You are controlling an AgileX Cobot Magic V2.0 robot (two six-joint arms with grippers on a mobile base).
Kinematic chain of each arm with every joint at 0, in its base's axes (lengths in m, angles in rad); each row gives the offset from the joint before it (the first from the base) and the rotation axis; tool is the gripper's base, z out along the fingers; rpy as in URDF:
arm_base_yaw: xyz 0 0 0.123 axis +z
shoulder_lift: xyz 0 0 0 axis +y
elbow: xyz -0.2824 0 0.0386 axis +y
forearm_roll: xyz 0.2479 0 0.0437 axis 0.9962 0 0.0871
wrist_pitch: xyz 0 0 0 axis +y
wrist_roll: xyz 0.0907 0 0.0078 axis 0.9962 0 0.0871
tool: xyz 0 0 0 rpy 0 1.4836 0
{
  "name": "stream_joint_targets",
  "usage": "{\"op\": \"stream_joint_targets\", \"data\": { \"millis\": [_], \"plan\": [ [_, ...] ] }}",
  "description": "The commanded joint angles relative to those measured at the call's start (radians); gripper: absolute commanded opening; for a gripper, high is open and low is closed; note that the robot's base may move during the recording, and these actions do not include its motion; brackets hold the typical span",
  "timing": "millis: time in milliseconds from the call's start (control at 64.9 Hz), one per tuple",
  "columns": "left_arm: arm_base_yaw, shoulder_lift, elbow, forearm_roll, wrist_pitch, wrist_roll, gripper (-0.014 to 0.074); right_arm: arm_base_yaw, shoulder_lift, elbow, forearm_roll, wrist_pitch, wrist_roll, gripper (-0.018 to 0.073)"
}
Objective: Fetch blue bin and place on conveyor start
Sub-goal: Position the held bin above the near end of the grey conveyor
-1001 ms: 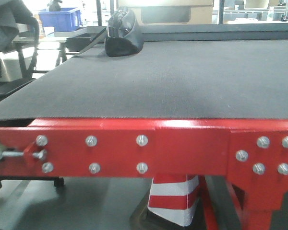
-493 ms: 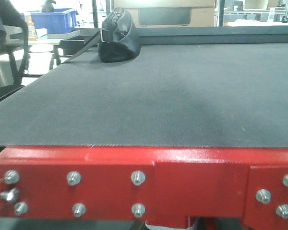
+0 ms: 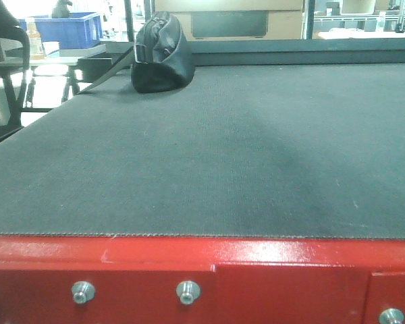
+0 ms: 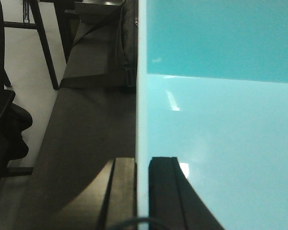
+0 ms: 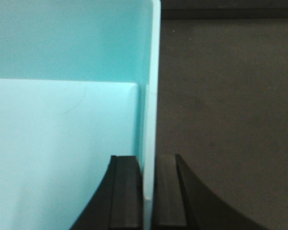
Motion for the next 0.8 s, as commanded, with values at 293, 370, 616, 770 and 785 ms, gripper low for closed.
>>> {"op": "stream_joint_targets", "data": {
  "millis": [293, 370, 616, 770, 785],
  "plan": [
    [-0.008, -0.01, -0.014, 0.034, -0.042, -0.001, -0.0111, 0.001, -0.011, -0.011, -0.024, -0.028, -0.01, -0.0165],
    [-0.008, -0.01, -0.014, 0.034, -0.042, -0.001, -0.0111, 0.001, -0.011, -0.011, -0.024, -0.028, -0.01, -0.0165],
    [-0.008, -0.01, -0.014, 0.034, -0.042, -0.001, -0.0111, 0.001, -0.011, -0.011, -0.024, -0.028, -0.01, -0.0165],
    [-0.008, -0.01, -0.014, 0.034, -0.042, -0.001, -0.0111, 0.001, -0.011, -0.011, -0.024, -0.028, -0.01, -0.0165],
    [-0.008, -0.01, -0.014, 0.034, -0.042, -0.001, -0.0111, 0.001, -0.011, -0.011, -0.024, -0.028, -0.01, -0.0165]
  ]
}}
